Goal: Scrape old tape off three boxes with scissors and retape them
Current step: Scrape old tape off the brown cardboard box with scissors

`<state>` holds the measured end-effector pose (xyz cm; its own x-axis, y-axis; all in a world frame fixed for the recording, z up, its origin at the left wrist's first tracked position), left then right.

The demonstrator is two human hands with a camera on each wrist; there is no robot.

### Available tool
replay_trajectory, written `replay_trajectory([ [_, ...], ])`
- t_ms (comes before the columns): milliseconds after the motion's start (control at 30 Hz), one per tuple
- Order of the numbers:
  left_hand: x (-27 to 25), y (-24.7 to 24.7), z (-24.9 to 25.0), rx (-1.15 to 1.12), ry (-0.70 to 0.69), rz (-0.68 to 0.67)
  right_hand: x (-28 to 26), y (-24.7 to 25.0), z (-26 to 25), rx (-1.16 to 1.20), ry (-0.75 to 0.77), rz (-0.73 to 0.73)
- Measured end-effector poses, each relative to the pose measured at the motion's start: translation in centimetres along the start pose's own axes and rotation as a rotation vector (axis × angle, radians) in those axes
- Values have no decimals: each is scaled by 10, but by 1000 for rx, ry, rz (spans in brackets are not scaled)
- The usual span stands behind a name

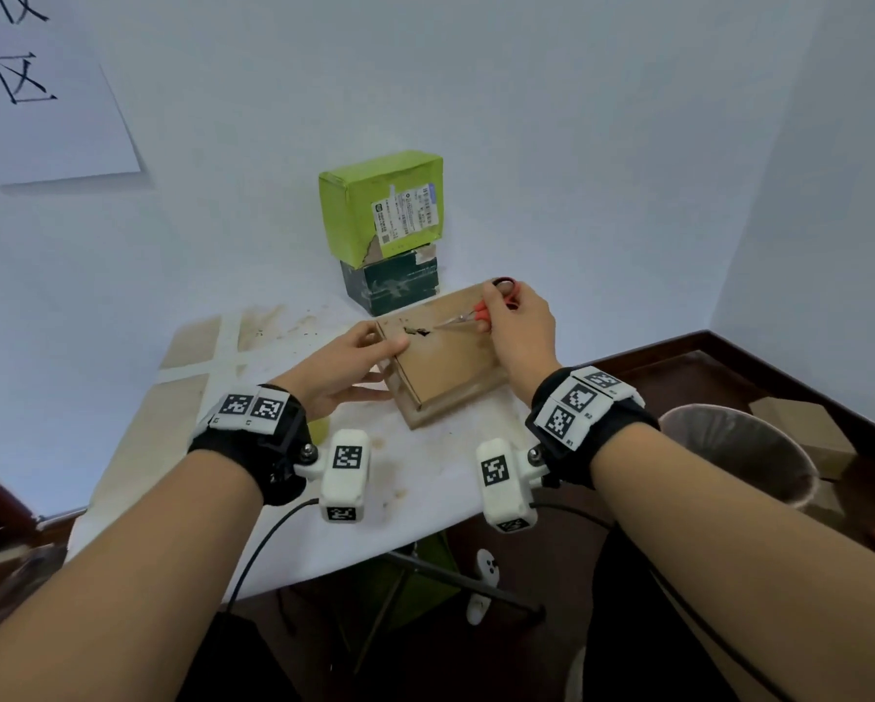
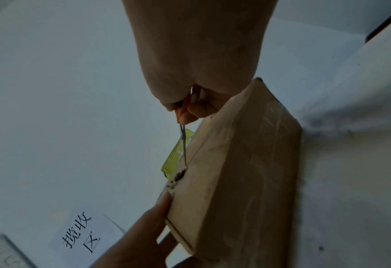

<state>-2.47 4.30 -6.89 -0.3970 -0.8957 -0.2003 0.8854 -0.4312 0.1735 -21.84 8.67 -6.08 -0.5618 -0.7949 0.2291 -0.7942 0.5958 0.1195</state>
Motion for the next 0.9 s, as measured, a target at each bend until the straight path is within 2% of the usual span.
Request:
replay_trajectory([
  [100,-2,0,-2,-10,-49,-8,-5,3,-2,-5,35,-1],
  [267,-2,-1,-4,-18,-156,73,-7,4,-4,-6,104,8],
  [533,-5,-3,-4,65,-210,50,-11,-6,1,-36,105,-10],
  [733,-5,-5,-3,38,-232,56,-18,-11,-3,21,153,-100],
  [900,-3,-6,-4,1,-235,46,-15,-18,15,269,-59,-120],
])
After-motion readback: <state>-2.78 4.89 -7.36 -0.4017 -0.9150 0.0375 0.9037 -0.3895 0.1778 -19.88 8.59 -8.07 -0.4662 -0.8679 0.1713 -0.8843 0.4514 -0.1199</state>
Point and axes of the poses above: each hand's wrist, its own x-axis towards the middle knuckle, its own y-axis out of the back of the hand, z = x × y, the point moved 3 cm from there along x, towards the middle knuckle, and after that the axes turned 3 degrees about -x, right-handed, at the moved point
